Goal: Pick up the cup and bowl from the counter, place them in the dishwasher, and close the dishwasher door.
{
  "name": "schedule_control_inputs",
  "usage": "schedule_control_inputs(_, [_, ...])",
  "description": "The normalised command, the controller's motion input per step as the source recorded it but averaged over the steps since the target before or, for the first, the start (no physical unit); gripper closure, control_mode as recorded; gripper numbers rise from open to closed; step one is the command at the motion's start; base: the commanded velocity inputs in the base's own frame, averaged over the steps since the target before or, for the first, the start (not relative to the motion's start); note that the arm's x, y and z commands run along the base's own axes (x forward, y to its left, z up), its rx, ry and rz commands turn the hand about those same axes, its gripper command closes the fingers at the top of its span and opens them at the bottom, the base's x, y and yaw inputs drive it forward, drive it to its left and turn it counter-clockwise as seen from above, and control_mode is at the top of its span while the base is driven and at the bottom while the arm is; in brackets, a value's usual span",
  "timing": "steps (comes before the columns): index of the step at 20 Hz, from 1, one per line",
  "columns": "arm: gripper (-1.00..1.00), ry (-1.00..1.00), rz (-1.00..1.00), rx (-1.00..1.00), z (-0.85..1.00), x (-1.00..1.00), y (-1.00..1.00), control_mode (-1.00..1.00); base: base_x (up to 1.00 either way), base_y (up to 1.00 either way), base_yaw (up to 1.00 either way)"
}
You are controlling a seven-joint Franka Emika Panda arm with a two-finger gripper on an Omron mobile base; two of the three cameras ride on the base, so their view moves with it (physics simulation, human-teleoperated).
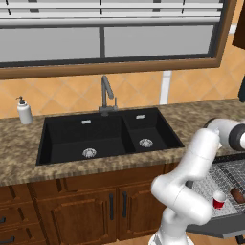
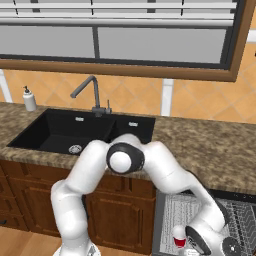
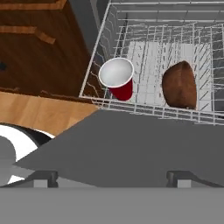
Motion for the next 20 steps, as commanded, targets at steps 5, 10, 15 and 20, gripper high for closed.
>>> schedule_control_inputs(5, [-1.0,-0.28,-0.25,0.01,0.36,-1.0,0.03,-1.0,0.0,0.0,0.0])
schedule_control_inputs(10, [-1.0,-0.56,-0.03,0.07,-0.06,-1.0,-0.23,-1.0,0.0,0.0,0.0])
schedule_control_inputs(15, [-1.0,-0.45,0.0,0.02,-0.34,-0.99,-0.41,-1.0,0.0,0.0,0.0])
schedule_control_inputs(20, [-1.0,-0.25,0.03,0.0,-0.95,-0.37,-0.3,-1.0,0.0,0.0,0.0])
